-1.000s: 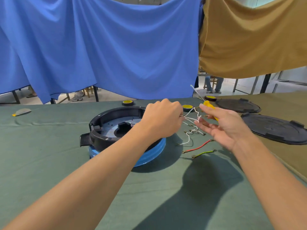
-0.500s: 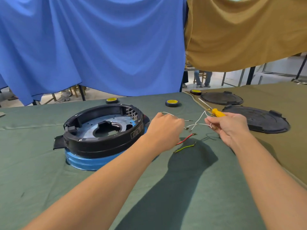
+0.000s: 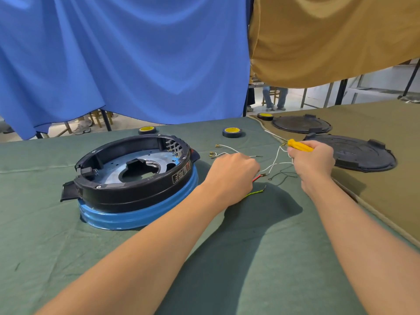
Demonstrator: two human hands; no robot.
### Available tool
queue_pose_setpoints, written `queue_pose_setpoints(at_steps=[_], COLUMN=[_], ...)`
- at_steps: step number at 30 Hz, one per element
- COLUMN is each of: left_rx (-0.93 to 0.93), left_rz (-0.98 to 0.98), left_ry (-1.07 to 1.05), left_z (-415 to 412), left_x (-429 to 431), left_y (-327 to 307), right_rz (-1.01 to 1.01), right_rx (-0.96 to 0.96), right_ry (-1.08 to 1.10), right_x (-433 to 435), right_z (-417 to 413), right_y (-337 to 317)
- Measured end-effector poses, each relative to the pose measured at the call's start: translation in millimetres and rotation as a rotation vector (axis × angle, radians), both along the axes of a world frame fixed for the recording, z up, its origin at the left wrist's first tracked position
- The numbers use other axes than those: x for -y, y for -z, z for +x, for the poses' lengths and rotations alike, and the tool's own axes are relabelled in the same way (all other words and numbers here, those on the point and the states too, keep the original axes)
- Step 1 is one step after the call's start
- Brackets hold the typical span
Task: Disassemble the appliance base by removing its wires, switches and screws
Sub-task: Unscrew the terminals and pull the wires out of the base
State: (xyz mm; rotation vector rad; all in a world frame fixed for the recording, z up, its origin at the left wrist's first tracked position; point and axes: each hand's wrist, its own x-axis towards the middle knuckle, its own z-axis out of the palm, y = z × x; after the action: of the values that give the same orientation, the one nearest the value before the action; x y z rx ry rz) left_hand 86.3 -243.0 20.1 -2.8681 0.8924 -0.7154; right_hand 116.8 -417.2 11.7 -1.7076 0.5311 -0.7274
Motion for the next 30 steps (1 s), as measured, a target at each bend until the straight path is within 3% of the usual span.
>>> queue_pose_setpoints(at_steps=[8,15,20,25,30], left_rx=[-0.039,0.034,-0.111,-0.484,-0.457], left_rz=[-0.021,0.025,-0.053,-0.114,-0.156], left_ry=[0.033,0.066,0.111,0.078,0.033], left_z=[6,-2,-4,1,6], left_x=[-2,0,-15,-39,-46], left_y=[4,-1,-6,-14,-14], right_rz=[-0.379,-0.456,-0.481,-0.488,-0.475], right_rx=[-0.157,-0.159,-0.215,-0.204,-0.216], right_ry=[0.079,0.034,-0.037,-0.094,-0.134], right_x=[-2,-9,-10,-12,-9], right_z=[2,-1,-3,-4,-6], right_y=[5,3,6,7,7])
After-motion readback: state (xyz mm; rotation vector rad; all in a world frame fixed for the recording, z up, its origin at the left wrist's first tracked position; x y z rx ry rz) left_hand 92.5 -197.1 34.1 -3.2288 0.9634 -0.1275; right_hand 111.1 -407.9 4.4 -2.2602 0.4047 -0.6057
